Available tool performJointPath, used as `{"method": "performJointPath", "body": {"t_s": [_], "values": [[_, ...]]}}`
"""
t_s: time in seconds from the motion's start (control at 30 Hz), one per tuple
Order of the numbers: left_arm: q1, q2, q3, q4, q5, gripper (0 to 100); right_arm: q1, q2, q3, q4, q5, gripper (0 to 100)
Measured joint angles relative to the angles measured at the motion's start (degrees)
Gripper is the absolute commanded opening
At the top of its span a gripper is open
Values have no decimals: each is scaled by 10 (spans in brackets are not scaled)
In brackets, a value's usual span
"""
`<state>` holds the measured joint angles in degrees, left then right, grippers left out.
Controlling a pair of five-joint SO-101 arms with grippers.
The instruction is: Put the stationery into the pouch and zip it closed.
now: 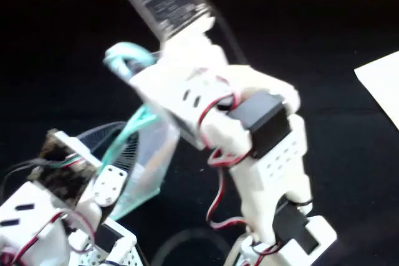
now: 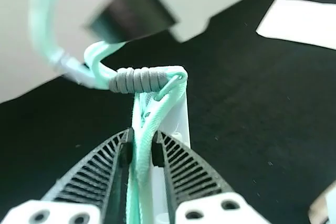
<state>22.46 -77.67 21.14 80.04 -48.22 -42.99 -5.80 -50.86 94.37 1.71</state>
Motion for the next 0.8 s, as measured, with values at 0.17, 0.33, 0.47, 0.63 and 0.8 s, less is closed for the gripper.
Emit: {"method": "performJointPath", "body": {"t_s": [0.17,0.33,0.47,0.63,0.8], "values": [[-32,-1,-29,25,-1,5,126,-10,0,47,0,9],[-46,-1,-69,84,-2,5,239,-58,0,49,0,9],[-49,-1,-98,109,-2,5,282,-93,0,49,0,9],[-49,-1,-100,134,-3,5,337,-119,0,30,1,9],[-49,-20,-103,137,-4,5,389,-128,-1,7,2,9]]}}
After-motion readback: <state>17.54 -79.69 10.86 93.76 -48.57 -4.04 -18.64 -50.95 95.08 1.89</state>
